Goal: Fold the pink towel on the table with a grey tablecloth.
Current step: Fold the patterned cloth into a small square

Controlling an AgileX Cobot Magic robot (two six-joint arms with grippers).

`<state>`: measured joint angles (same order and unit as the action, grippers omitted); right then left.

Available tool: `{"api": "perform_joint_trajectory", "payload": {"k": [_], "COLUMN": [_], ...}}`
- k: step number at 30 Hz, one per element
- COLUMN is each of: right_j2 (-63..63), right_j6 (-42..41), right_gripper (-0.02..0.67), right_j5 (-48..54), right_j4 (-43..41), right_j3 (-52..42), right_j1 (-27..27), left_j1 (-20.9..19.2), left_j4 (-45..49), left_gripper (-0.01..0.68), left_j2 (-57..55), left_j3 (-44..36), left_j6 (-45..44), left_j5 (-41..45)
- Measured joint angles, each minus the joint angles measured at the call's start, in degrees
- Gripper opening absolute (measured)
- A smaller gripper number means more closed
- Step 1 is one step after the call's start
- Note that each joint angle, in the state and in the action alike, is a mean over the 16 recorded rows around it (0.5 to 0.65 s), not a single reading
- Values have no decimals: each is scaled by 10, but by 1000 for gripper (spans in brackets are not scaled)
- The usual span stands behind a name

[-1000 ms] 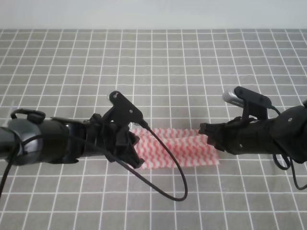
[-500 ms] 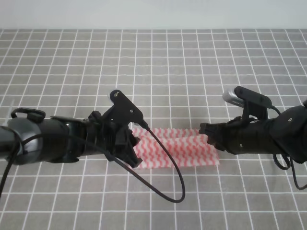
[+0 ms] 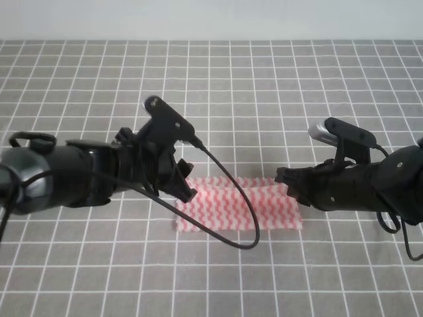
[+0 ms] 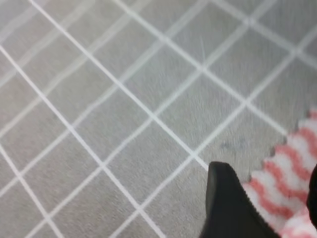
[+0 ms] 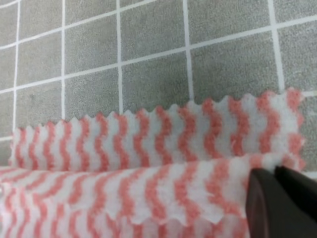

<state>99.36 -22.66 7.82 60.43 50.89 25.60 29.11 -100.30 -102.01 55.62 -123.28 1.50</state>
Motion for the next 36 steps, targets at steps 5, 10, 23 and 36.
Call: {"api": "perform_joint_trajectory", "payload": {"k": [5,10,23,36], "right_j2": [0,0,4,2], "right_j6": [0,1,1,-1], "right_gripper": [-15,-15,31,265], "right_j5": [-3,-7,-20,-58], "right_j4": [2,3,7,22], "right_j3": [0,0,0,0], "right_j1": [0,0,0,0], "left_j1": [0,0,0,0], "left_j4": [-1,-1,-1,-3], "left_gripper": [316,299,191,167], "left_j2": [16,28,34,36], "left_j3": [5,-6,-54,-57], "left_j6": [27,55,87,82], "left_j5": [-4,1,62,87]}}
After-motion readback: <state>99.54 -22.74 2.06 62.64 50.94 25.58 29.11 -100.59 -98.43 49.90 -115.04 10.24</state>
